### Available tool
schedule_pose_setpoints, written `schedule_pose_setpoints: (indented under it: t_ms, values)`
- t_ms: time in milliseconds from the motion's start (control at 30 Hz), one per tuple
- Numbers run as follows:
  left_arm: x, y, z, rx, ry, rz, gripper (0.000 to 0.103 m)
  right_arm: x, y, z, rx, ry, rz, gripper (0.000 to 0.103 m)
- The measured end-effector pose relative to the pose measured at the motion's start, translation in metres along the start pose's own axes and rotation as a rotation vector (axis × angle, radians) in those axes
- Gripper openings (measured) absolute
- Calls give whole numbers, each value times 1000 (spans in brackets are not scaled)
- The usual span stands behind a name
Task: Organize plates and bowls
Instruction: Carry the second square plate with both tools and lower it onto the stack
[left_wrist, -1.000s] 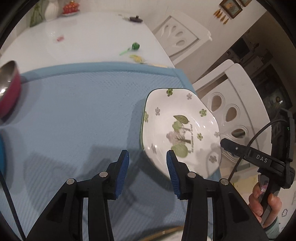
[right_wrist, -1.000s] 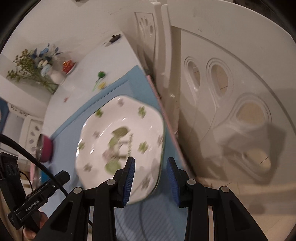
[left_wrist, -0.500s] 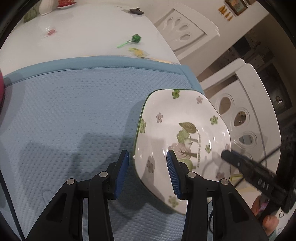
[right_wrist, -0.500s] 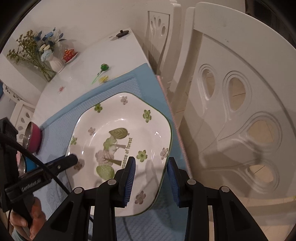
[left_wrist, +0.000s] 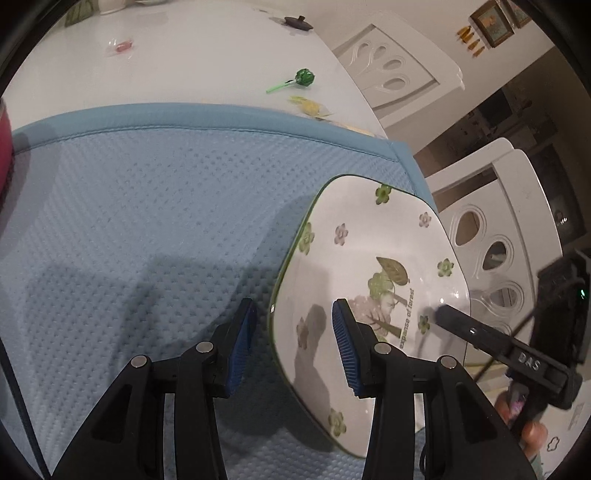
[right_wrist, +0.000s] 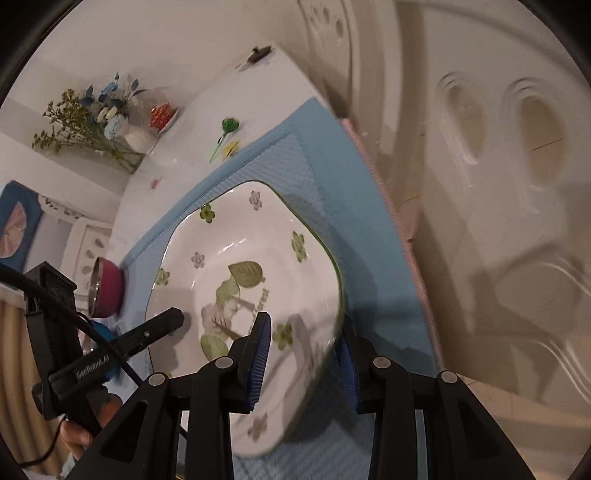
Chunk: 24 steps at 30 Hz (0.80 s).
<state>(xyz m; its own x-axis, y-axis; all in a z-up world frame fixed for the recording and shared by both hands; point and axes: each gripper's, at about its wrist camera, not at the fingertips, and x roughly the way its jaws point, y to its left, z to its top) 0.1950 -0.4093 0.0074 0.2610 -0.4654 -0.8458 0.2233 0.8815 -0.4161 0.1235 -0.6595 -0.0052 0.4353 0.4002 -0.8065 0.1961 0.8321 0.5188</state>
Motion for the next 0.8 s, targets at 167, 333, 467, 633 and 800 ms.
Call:
schedule_pose_setpoints:
  t_ms: [167,333,467,633,800]
  values:
    - [3,-19,-3,114,-25,68,38,8,24,-1,-161,-37,-103,34]
    - [-6,-13,-4,103,-48,51,35,5,30,-8,-231,-40,-121,33]
    - [-19,-13,-7,137,-68,52,35,-3,41,-15,-268,-68,-113,33]
    - [-38,-6,-11,115,-103,36,35,-11,57,-23,-310,-89,-103,33]
    - [-56,-4,-13,127,-130,27,35,-17,73,-29,-343,-111,-104,33]
